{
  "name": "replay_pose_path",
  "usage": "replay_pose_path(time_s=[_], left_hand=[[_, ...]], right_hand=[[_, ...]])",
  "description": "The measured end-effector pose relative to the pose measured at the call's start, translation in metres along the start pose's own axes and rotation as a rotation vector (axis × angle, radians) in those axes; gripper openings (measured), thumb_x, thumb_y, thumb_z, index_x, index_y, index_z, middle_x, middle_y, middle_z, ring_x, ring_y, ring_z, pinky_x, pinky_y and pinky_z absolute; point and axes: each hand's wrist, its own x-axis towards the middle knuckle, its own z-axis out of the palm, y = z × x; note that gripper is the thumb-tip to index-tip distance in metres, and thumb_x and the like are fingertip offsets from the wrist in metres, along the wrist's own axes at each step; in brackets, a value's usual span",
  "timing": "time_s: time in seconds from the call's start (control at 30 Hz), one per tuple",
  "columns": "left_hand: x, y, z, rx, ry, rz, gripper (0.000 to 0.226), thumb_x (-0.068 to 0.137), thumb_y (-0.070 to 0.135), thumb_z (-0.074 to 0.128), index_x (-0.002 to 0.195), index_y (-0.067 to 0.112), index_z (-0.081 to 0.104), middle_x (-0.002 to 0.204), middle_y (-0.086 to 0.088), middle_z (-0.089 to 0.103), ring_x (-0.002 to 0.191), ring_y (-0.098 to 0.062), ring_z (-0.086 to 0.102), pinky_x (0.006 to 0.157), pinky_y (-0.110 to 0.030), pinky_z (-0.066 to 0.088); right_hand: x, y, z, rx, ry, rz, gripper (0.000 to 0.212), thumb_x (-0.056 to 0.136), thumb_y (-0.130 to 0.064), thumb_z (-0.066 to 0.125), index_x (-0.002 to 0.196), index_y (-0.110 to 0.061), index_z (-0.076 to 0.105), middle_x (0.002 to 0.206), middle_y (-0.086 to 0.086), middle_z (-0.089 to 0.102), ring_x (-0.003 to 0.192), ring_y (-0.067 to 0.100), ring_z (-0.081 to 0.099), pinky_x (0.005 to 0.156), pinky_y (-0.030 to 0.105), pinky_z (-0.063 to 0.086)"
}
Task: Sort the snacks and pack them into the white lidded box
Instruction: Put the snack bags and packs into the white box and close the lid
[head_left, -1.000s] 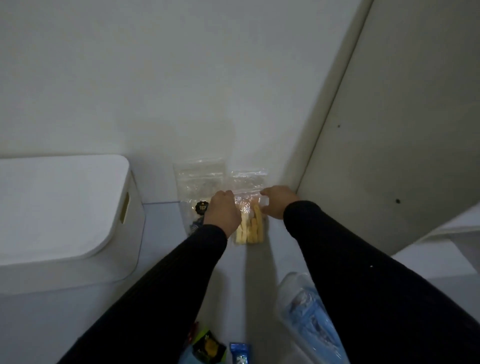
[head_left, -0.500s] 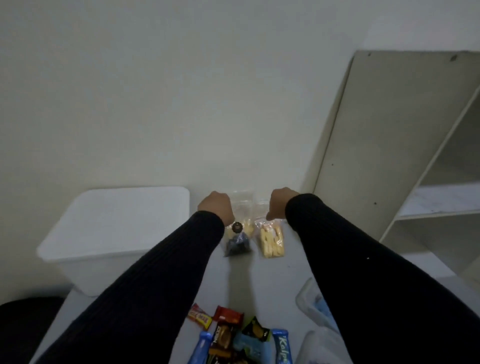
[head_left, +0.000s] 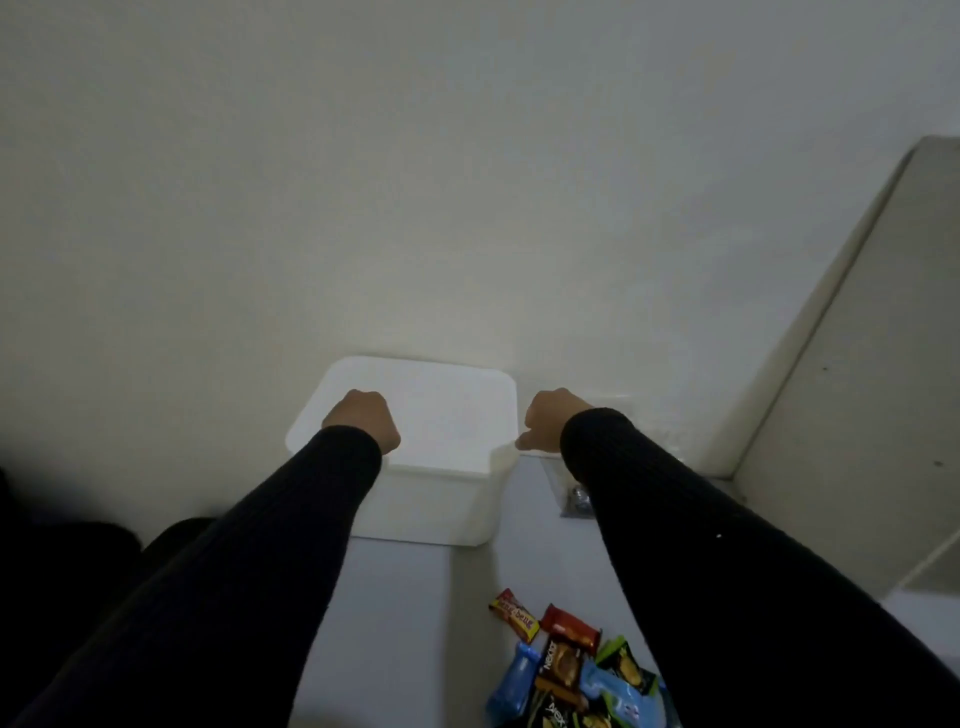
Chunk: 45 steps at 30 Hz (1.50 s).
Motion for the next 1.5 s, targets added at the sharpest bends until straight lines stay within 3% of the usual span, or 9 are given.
replay_pose_path(time_s=[0.07, 0.13, 0.3, 0.5, 0.67, 0.93, 1.13, 1.33, 1.5], left_hand=[[0.009, -0.024, 0.008, 0.007, -0.034, -0.051, 0.015, 0.087, 0.019, 0.053, 0.082, 0.005, 0.053, 0.097, -0.01, 0.06, 0.081, -0.023, 0.056, 0.066, -0.028, 0.044], [0.022, -0.045, 0.02, 0.013, -0.066, -0.117, 0.04, 0.087, 0.036, 0.056, 0.111, 0.005, 0.056, 0.12, -0.013, 0.058, 0.106, -0.027, 0.055, 0.083, -0.032, 0.048], [0.047, -0.079, 0.044, -0.088, -0.147, -0.25, 0.089, 0.081, 0.064, 0.054, 0.148, 0.014, 0.024, 0.145, -0.023, 0.032, 0.132, -0.037, 0.035, 0.106, -0.043, 0.036], [0.063, -0.094, 0.055, -0.244, -0.118, -0.218, 0.098, 0.071, 0.067, 0.064, 0.146, 0.016, 0.029, 0.148, -0.014, 0.038, 0.136, -0.033, 0.032, 0.111, -0.039, 0.032], [0.067, -0.1, 0.05, -0.312, -0.042, -0.218, 0.091, 0.063, 0.066, 0.072, 0.135, 0.018, 0.046, 0.142, -0.006, 0.047, 0.131, -0.028, 0.043, 0.11, -0.037, 0.033], [0.058, -0.114, 0.017, -0.495, 0.018, -0.128, 0.094, 0.058, 0.062, 0.079, 0.135, 0.017, 0.047, 0.143, -0.006, 0.046, 0.13, -0.026, 0.045, 0.112, -0.039, 0.033], [0.007, -0.14, 0.011, -0.448, 0.045, 0.005, 0.094, 0.062, 0.066, 0.074, 0.14, 0.028, 0.04, 0.149, -0.001, 0.04, 0.137, -0.026, 0.036, 0.114, -0.041, 0.02], [-0.079, -0.185, 0.046, -0.523, -0.018, -0.047, 0.101, 0.057, 0.062, 0.078, 0.143, 0.04, 0.031, 0.142, -0.013, 0.036, 0.131, -0.034, 0.028, 0.109, -0.04, 0.026], [-0.146, -0.21, 0.078, -0.556, -0.057, -0.08, 0.103, 0.061, 0.052, 0.082, 0.145, 0.041, 0.025, 0.14, -0.019, 0.028, 0.129, -0.037, 0.027, 0.11, -0.04, 0.026]], right_hand=[[0.01, -0.007, 0.009, 0.029, -0.023, -0.014, 0.05, 0.09, -0.037, 0.057, 0.127, -0.004, 0.055, 0.132, 0.009, 0.056, 0.12, 0.024, 0.053, 0.094, 0.03, 0.045], [0.022, -0.012, 0.016, 0.059, -0.052, -0.021, 0.059, 0.09, -0.041, 0.056, 0.14, -0.011, 0.043, 0.143, 0.008, 0.046, 0.13, 0.024, 0.045, 0.104, 0.032, 0.039], [0.057, -0.017, 0.039, 0.156, -0.075, 0.017, 0.075, 0.085, -0.051, 0.06, 0.147, -0.018, 0.031, 0.149, 0.009, 0.038, 0.135, 0.026, 0.04, 0.106, 0.033, 0.036], [0.076, -0.02, 0.047, 0.165, -0.088, 0.027, 0.067, 0.081, -0.043, 0.069, 0.135, -0.01, 0.046, 0.14, 0.01, 0.05, 0.13, 0.026, 0.044, 0.101, 0.031, 0.039], [0.079, -0.021, 0.039, 0.225, -0.095, 0.068, 0.089, 0.077, -0.044, 0.074, 0.148, -0.013, 0.03, 0.154, 0.005, 0.032, 0.142, 0.024, 0.029, 0.112, 0.032, 0.028], [0.043, -0.034, 0.011, 0.272, -0.01, 0.086, 0.092, 0.078, -0.046, 0.072, 0.151, -0.019, 0.023, 0.158, 0.002, 0.022, 0.145, 0.022, 0.024, 0.116, 0.031, 0.021], [-0.018, -0.057, 0.025, 0.362, 0.088, 0.142, 0.1, 0.071, -0.041, 0.079, 0.15, -0.03, 0.019, 0.154, 0.004, 0.031, 0.142, 0.029, 0.026, 0.115, 0.037, 0.026], [-0.103, -0.095, 0.084, 0.454, 0.079, 0.226, 0.11, 0.068, -0.034, 0.083, 0.149, -0.04, 0.01, 0.149, 0.021, 0.025, 0.134, 0.039, 0.033, 0.11, 0.046, 0.034], [-0.157, -0.119, 0.145, 0.514, 0.081, 0.284, 0.11, 0.069, -0.026, 0.084, 0.147, -0.047, 0.009, 0.135, 0.019, 0.027, 0.12, 0.041, 0.046, 0.105, 0.042, 0.039]])
